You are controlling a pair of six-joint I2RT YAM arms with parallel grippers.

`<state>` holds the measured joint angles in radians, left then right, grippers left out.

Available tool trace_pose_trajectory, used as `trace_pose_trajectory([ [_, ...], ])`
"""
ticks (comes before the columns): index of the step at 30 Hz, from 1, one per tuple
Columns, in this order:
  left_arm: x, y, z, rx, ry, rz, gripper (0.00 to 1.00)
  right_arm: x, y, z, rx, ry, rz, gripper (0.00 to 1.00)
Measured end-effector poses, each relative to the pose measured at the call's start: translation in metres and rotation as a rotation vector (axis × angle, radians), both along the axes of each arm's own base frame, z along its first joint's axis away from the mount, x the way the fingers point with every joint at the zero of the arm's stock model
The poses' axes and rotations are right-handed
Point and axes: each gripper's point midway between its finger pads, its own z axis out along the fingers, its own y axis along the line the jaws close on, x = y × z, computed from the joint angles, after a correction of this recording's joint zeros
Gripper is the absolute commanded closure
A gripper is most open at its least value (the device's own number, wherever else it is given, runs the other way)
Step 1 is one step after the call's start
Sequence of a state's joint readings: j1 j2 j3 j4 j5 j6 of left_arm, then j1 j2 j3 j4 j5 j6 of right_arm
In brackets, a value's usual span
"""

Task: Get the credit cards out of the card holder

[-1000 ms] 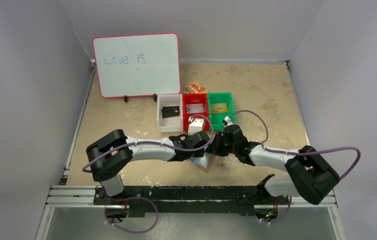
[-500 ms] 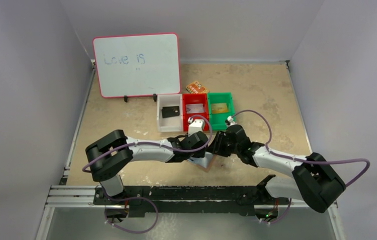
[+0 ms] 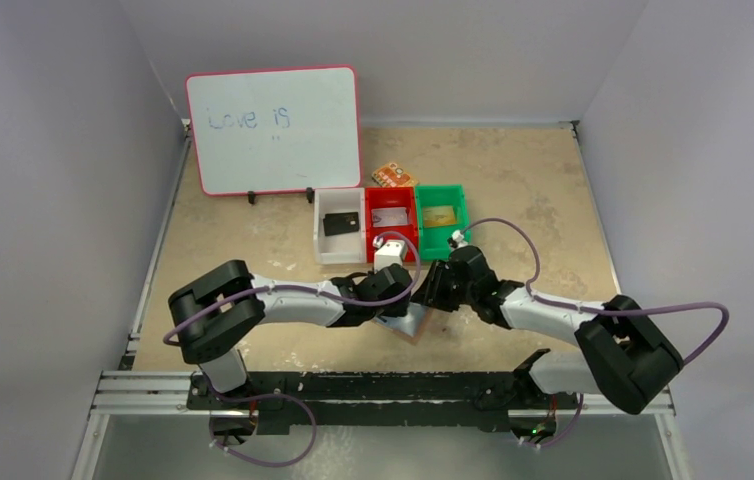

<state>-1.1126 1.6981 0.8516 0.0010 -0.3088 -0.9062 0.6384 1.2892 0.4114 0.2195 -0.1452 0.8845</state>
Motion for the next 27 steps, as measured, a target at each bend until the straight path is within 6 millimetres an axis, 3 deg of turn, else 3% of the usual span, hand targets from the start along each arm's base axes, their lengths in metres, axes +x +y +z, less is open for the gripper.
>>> trace_pose_trajectory([
  [10,-0.006,-0.005,0.001,-0.033,0.017,-0.039,0.68,0.008,0.006,0.002,0.011,-0.004,-0.012,0.61],
  [17,-0.013,-0.006,0.000,-0.054,0.034,-0.066,0.68,0.013,0.010,-0.004,-0.005,0.017,-0.017,0.89],
  [27,-0.018,0.007,0.005,-0.031,0.036,-0.056,0.62,0.009,0.006,-0.005,-0.017,0.015,-0.024,0.98],
])
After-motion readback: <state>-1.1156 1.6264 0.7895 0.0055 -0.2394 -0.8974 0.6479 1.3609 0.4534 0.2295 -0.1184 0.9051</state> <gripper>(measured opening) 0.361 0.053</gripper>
